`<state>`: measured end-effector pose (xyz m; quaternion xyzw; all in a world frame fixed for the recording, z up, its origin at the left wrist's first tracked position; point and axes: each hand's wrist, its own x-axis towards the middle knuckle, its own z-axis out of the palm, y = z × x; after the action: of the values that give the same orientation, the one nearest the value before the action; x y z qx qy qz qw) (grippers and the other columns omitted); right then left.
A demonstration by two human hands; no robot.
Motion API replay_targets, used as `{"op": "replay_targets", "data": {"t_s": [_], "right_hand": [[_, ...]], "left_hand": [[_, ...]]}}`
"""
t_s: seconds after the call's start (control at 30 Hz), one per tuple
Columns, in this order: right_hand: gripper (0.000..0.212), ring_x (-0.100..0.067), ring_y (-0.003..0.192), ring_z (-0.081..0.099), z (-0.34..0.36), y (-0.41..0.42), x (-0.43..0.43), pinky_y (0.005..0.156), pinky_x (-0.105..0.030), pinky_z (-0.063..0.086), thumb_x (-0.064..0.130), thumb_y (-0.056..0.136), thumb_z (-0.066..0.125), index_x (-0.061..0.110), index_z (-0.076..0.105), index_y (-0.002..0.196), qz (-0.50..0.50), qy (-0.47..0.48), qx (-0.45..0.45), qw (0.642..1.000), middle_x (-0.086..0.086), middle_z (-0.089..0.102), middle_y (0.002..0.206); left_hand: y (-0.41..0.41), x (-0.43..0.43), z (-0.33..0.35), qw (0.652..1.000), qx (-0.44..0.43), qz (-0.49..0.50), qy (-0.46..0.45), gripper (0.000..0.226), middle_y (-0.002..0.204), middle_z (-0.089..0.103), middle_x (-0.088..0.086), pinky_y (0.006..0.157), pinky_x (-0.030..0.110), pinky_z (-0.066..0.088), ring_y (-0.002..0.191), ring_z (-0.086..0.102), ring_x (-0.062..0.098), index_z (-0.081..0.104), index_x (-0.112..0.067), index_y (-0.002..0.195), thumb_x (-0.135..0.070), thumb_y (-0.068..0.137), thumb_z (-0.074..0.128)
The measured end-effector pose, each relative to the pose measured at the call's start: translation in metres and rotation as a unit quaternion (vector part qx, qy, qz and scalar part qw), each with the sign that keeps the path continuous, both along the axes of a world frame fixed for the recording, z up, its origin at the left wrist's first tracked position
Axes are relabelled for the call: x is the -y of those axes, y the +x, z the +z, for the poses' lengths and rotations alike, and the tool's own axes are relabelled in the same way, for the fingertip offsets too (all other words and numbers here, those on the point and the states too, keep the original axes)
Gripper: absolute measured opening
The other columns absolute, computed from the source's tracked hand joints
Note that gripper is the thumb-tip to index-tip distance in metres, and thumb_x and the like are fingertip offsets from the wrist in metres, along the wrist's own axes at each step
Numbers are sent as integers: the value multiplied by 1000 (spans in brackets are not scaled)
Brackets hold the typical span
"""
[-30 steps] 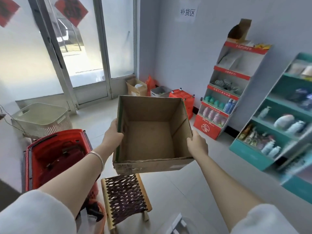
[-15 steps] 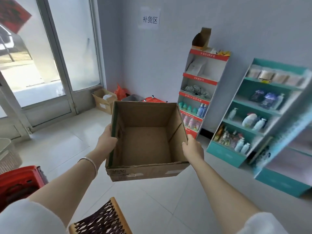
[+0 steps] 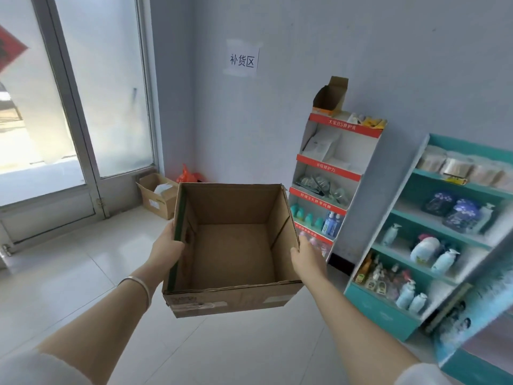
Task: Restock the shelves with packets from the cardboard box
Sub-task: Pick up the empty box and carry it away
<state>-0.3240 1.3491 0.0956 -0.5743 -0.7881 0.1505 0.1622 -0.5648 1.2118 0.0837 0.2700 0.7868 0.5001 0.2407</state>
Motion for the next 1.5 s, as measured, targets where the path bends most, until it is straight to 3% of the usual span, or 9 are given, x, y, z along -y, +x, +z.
{"op": "replay_targets", "data": {"t_s": [0.07,0.23,0.33,0.8,0.97,1.1,1.2,1.37,1.5], "right_hand": [[38,-23,121,51,1,-8,-44,86,-29,48,24,100,41,17,39,137,3,9,4,1000,-5,48,137],[34,-22,116,54,-3,-31,-125,79,-29,51,27,99,44,20,43,132,10,0,1,1000,-5,50,133],[35,-21,112,56,-4,-41,-159,78,-27,51,28,98,44,19,45,132,11,-2,-18,1000,-5,54,130],[47,-24,128,49,11,-153,-284,95,-32,49,27,101,40,19,31,146,42,-21,-24,999,-4,44,145],[43,-20,118,55,12,-205,-322,88,-28,52,27,100,41,20,36,143,36,-9,-39,999,-2,53,136],[41,-20,116,57,13,-225,-354,86,-28,52,27,100,41,20,38,140,28,-3,-29,999,-2,55,133],[40,-20,116,57,14,-234,-387,84,-25,50,26,101,39,18,38,141,30,2,-20,999,-3,55,133],[37,-22,110,60,5,-255,-461,83,-30,51,26,100,40,17,40,137,37,-11,-18,999,-6,59,127],[37,-24,113,58,2,-282,-525,86,-32,50,25,100,40,17,40,137,62,-17,-10,998,-6,58,128]], "left_hand": [[-4,-35,3,1000,4,1,6,55,118,53,3,88,44,50,105,53,26,34,-26,138,4,92,42],[-19,-98,11,1000,-11,15,5,55,114,52,2,79,38,51,100,54,25,32,-25,138,5,93,41],[-32,-133,18,1000,-24,2,4,59,114,51,3,84,43,52,103,53,25,31,-24,139,8,90,41],[-142,-251,18,1000,-7,18,10,67,116,52,4,88,49,51,105,54,32,29,-24,142,11,87,41],[-195,-294,24,998,-36,38,17,69,125,54,13,87,48,51,106,55,36,31,-22,142,13,84,41],[-223,-334,19,999,-31,17,11,74,125,51,5,86,51,52,107,54,34,24,-30,145,11,86,42],[-235,-372,10,999,-24,13,20,70,120,47,2,83,47,54,105,53,31,27,-26,144,12,87,42],[-254,-445,-5,999,-16,27,17,63,112,51,4,63,30,49,89,54,20,31,-18,143,11,88,43],[-269,-493,-10,998,-6,55,6,63,121,52,7,83,44,53,102,53,28,30,-20,143,10,89,41]]}}
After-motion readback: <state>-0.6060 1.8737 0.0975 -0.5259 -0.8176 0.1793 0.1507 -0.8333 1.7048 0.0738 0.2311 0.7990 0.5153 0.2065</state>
